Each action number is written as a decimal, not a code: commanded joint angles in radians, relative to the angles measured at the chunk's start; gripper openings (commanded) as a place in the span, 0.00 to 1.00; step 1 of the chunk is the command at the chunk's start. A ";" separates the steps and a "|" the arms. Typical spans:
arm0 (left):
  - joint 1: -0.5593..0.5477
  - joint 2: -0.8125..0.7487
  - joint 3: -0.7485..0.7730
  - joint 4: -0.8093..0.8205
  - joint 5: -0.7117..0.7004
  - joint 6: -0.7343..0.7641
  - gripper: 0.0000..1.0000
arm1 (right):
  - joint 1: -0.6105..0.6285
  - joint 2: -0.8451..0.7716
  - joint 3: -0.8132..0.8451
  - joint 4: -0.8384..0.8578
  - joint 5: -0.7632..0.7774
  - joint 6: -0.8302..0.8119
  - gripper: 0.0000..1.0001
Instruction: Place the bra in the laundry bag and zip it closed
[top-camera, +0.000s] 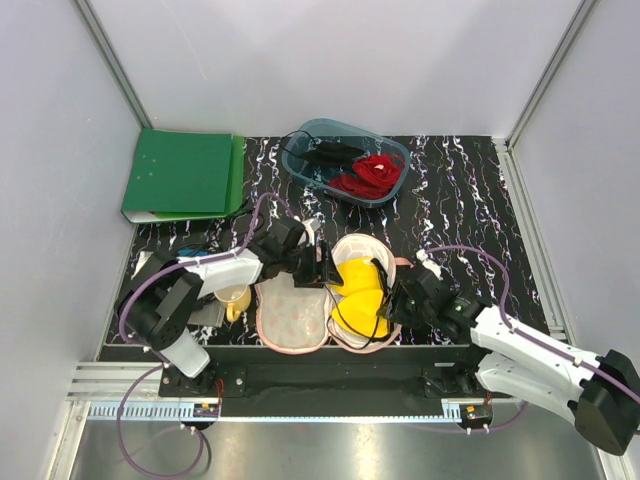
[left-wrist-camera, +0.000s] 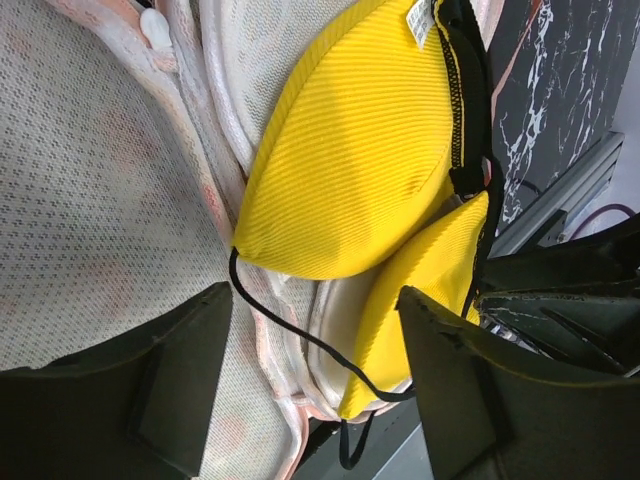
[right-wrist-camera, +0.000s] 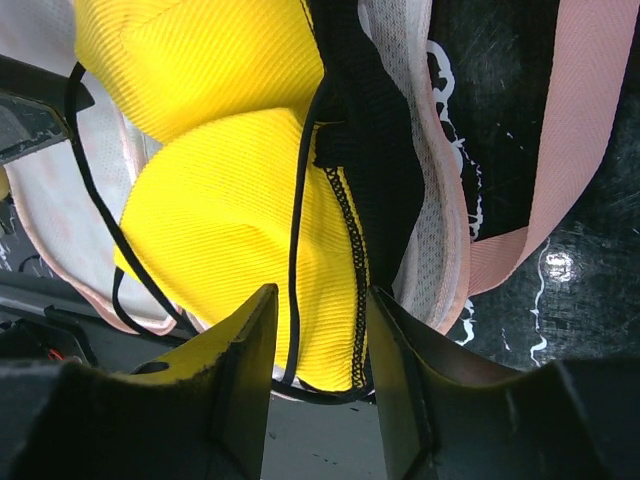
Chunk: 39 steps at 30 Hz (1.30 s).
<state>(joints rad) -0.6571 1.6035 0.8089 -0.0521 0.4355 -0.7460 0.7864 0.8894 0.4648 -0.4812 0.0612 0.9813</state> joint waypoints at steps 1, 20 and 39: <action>0.016 0.033 0.039 0.077 -0.003 0.013 0.60 | -0.006 0.029 0.026 0.039 0.032 -0.012 0.48; 0.031 0.013 0.173 0.075 -0.018 0.094 0.00 | -0.009 0.008 0.048 -0.111 0.057 -0.041 0.55; 0.033 -0.031 -0.001 0.037 -0.014 -0.044 0.70 | -0.061 0.071 0.035 0.041 -0.029 -0.072 0.63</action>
<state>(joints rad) -0.6285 1.5230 0.7986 -0.0952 0.3820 -0.7414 0.7345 0.9264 0.4732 -0.5327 0.0643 0.9310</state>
